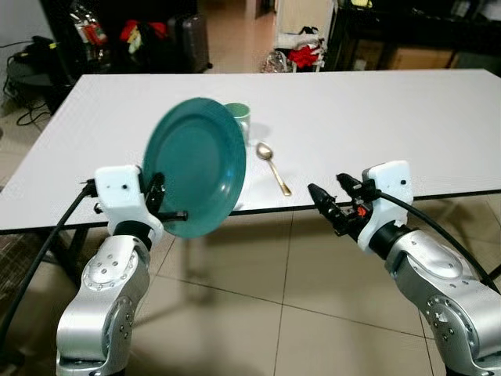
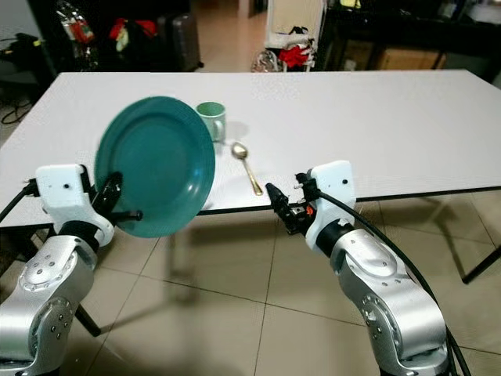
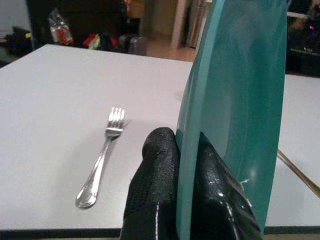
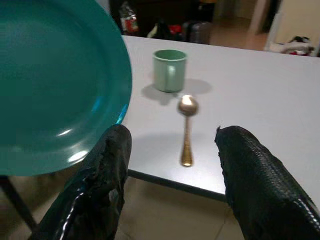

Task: Setting the table

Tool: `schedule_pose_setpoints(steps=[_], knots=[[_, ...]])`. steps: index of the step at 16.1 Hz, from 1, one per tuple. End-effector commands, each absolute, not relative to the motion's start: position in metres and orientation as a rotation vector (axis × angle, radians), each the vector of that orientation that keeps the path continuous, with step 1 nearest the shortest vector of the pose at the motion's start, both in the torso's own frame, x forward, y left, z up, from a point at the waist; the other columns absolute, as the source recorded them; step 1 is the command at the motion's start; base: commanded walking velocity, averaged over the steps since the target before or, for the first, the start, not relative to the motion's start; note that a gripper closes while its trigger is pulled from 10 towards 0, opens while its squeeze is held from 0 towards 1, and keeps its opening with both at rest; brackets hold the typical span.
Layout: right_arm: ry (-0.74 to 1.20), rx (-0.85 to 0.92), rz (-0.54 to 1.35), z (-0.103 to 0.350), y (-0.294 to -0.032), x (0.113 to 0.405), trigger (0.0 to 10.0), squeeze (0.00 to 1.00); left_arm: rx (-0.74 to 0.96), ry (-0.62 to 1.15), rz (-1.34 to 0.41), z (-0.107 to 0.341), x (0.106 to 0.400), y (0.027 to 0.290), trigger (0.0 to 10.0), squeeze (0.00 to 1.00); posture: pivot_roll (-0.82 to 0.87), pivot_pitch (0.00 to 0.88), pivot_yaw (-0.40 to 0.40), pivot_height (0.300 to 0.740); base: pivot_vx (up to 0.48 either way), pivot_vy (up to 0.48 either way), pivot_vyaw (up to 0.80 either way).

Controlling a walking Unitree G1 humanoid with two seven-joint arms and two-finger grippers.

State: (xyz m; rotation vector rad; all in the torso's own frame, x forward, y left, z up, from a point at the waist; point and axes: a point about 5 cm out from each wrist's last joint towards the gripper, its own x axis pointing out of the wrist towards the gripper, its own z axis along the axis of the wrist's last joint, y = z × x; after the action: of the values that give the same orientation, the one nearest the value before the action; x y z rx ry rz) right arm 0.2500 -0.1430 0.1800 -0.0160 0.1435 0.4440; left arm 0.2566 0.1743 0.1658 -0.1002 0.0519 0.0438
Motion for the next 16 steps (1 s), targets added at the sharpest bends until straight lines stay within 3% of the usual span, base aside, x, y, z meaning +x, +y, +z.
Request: schedule_pose_setpoints(steps=[1,6,16], knots=[[0.118,-0.031,0.471,0.1833,-0.1434,0.2486,10.0,0.0,-0.127,0.053,0.039,0.1672,0.2568,0.1726,10.0,0.0,-0.08,0.014,-0.006,0.74,0.0,0.0,0.0],[0.108,-0.039,0.481,0.1834,-0.1447,0.2477,10.0,0.0,-0.199,0.072,0.015,0.1632,0.2625,0.1667,10.0,0.0,-0.09,0.001,-0.002,0.74,0.0,0.0,0.0],[0.09,-0.07,0.502,0.18,-0.1376,0.2445,10.0,0.0,-0.066,0.04,-0.022,0.1711,0.2581,0.1705,10.0,0.0,-0.08,0.0,-0.01,0.74,0.342,0.0,0.0]])
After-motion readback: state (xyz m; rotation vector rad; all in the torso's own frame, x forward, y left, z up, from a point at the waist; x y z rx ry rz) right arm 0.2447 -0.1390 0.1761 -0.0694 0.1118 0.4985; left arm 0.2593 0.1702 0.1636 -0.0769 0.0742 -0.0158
